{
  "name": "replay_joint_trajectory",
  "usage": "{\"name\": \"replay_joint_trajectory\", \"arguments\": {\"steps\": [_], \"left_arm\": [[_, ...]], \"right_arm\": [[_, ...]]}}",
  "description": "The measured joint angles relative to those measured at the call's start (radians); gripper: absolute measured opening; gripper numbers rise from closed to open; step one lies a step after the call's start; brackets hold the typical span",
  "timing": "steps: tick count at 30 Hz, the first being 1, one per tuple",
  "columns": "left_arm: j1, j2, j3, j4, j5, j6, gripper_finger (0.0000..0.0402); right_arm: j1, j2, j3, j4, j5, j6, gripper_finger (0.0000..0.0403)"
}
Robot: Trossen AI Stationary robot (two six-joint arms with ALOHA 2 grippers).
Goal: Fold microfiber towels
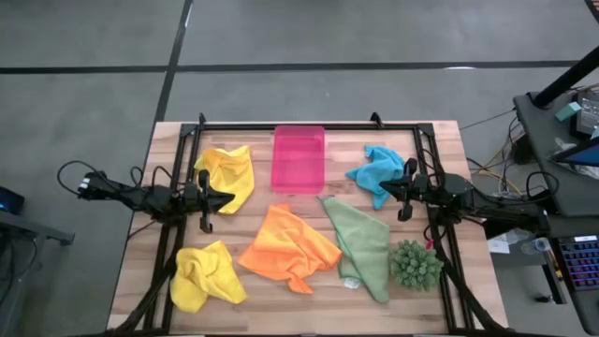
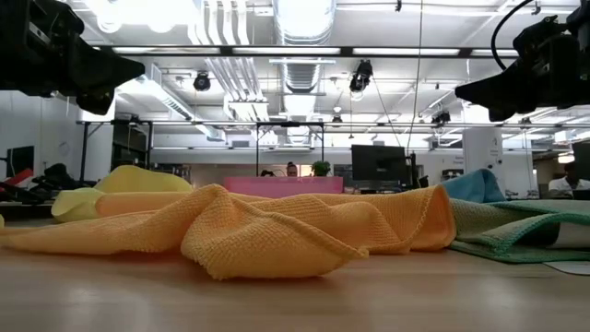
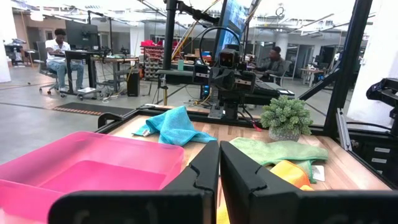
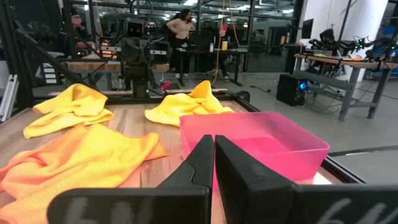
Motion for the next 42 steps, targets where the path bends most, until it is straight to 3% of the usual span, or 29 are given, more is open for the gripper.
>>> {"name": "replay_joint_trajectory", "arguments": {"steps": [42], "left_arm": [[0.0,0.0,0.0,0.0,0.0,0.036,0.0]], "right_arm": [[0.0,0.0,0.0,0.0,0.0,0.0,0.0009]]}}
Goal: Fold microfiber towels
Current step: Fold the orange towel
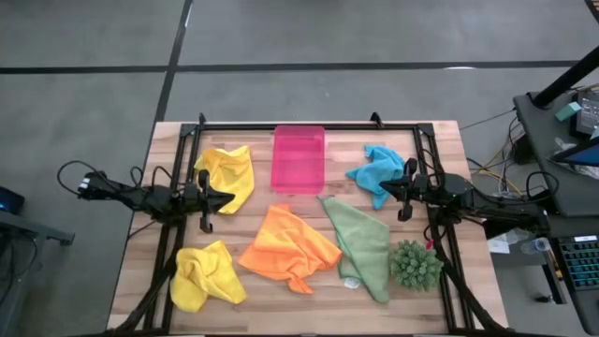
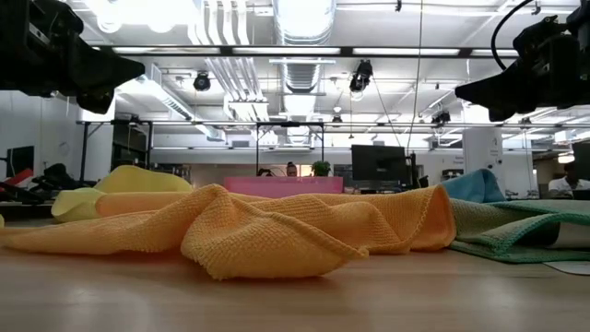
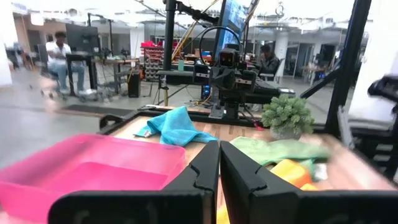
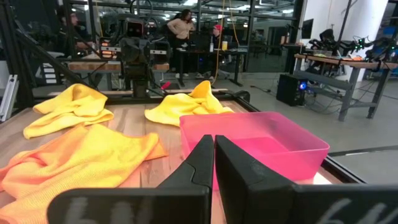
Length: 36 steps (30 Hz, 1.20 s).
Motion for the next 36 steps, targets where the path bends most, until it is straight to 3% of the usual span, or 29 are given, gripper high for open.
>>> {"name": "replay_joint_trajectory", "arguments": {"steps": [11,16,18,19,21,31,36], "left_arm": [[0.0,0.0,0.0,0.009,0.0,0.069,0.0],[0.0,0.0,0.0,0.114,0.009,0.032,0.0],[-0.001,0.0,0.0,0.155,0.023,-0.192,0.0],[-0.001,0.0,0.0,0.173,0.019,-0.326,0.0],[0.0,0.0,0.0,0.193,-0.011,-0.446,0.0],[0.002,0.0,0.0,0.255,-0.064,-0.483,0.0],[0.002,0.0,0.005,0.379,-0.077,-0.485,0.0]], "right_arm": [[0.0,0.0,0.0,0.0,0.0,0.023,0.0009],[0.0,0.0,0.0,0.001,0.0,0.395,0.0009],[0.0,0.0,0.0,0.001,0.001,0.478,0.0009],[0.0,0.0,0.0,0.001,0.001,0.486,0.0009],[0.0,0.0,0.0,0.001,0.001,0.477,0.0009],[0.0,0.0,0.0,0.003,0.004,0.44,0.0009],[0.0,0.0,0.0,0.019,0.012,0.289,0.0009]]}}
